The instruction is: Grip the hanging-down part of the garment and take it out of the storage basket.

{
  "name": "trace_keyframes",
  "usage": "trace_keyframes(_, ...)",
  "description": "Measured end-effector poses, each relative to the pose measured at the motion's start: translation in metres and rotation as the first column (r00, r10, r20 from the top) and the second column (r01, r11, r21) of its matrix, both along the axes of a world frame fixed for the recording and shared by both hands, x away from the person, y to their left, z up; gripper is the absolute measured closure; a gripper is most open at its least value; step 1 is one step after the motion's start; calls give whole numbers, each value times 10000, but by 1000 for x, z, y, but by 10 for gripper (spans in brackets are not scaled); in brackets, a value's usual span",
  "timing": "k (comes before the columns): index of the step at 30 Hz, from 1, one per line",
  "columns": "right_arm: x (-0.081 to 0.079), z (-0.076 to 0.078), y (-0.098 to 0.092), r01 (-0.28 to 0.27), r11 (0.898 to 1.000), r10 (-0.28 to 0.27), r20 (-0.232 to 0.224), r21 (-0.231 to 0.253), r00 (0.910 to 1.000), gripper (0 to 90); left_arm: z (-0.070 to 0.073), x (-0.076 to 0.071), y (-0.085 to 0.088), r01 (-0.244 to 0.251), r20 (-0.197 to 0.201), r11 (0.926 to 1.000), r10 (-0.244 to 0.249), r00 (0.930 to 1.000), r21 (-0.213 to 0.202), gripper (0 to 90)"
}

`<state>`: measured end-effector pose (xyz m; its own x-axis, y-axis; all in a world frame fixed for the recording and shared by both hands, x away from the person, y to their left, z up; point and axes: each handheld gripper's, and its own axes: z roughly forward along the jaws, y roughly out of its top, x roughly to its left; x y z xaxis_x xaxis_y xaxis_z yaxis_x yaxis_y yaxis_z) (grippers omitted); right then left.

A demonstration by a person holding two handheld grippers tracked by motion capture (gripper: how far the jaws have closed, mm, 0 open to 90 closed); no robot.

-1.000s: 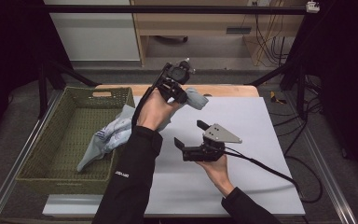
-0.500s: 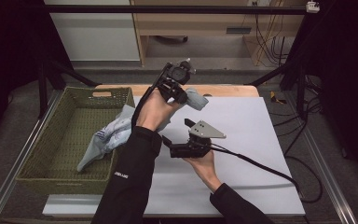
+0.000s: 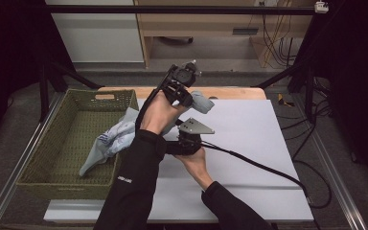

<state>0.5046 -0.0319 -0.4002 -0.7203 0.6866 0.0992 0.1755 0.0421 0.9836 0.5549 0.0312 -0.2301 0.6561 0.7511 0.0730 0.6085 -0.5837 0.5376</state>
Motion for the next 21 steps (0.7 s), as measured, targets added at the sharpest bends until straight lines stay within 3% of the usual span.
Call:
trace_keyframes(1, 0, 0, 0, 0, 10000, 0, 0, 0, 10000, 142, 0, 0, 0, 0, 0, 10000, 0, 10000, 0, 828)
trace_keyframes(2, 3, -1, 1, 43, 9999, -42, -32, 120, 10000, 223, 0, 0, -1, 17, -11, 10000, -17, 10000, -11, 828)
trace_keyframes(4, 4, -2, 1, 93, 9999, -93, -39, 140, 9999, 253, 0, 0, -1, -7, 11, 10000, 7, 10000, -5, 828)
trace_keyframes(6, 6, -1, 0, -110, 9998, 110, -27, 138, 9999, 387, -1, 0, -1, 8, -4, 10000, -8, 10000, 50, 828)
trace_keyframes(7, 6, -1, 0, -110, 9998, 110, -27, 138, 9999, 387, -1, 0, -1, 8, -4, 10000, -8, 10000, 50, 828)
trace_keyframes(8, 5, -2, 0, -78, 9998, 76, 113, 156, 9999, 495, -1, 0, 0, -17, -9, 10000, 17, 10000, 56, 828)
trace_keyframes(10, 5, -2, 0, -19, 9999, 18, 60, 165, 10000, 546, -1, 0, 0, -14, -14, 10000, 14, 10000, 75, 828)
trace_keyframes(13, 5, -1, 0, 128, 9999, -129, 69, 20, 9999, 760, -1, 0, 1, -12, -3, 10000, 12, 10000, 79, 828)
trace_keyframes(21, -1, 1, -2, 23, 9996, -13, 350, -278, 9994, 827, 0, -1, 4, -17, 31, 10000, 17, 10000, -24, 828)
